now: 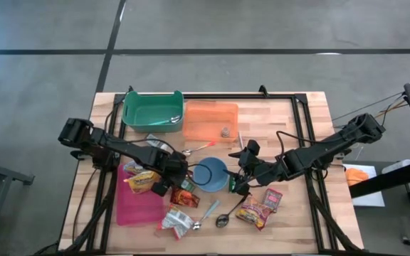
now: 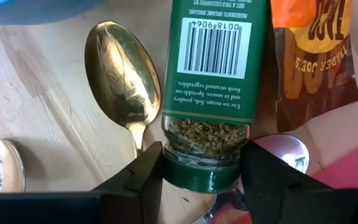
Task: Pick & Place Food Item
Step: Put the green spice bottle into the orange bin
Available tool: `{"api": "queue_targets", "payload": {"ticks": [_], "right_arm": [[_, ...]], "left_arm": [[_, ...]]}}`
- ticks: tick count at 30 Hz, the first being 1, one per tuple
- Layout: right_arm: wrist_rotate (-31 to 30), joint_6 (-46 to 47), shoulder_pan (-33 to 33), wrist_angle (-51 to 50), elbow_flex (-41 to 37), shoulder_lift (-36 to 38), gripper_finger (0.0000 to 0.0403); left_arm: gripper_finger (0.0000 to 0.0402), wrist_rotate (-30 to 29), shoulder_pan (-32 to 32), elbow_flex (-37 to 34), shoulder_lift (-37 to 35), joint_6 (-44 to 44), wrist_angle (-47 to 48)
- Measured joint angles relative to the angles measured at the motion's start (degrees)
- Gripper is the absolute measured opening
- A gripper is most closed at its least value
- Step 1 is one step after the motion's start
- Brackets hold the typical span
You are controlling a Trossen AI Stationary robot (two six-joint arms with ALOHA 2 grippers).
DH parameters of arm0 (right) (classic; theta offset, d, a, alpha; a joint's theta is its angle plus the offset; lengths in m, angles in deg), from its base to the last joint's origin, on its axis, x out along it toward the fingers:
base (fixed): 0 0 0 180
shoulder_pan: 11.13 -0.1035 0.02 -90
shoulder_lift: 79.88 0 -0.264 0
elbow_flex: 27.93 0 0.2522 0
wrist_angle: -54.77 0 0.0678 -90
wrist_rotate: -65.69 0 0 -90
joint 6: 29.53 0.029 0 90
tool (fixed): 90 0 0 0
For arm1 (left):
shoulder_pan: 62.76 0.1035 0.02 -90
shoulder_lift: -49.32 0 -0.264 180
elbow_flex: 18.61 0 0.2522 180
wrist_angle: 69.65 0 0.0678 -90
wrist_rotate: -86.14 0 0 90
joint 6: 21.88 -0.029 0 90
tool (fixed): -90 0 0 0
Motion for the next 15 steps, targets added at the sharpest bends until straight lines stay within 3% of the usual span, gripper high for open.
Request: {"api": "queue_targets", "payload": {"ticks": [9, 15], "right_arm": [[0.6, -0.82, -0.03, 0.06, 0.0, 0.0, 0.0292], [0.61, -1.02, -0.04, 0.04, 0.0, -0.11, 0.0292]], "left_arm": [[0.0108, -0.23, 0.03, 3.93, -0.09, 5.0, 6.94], [0.0036, 0.89, -0.02, 4.91, -0.11, 5.78, 7.16]]}}
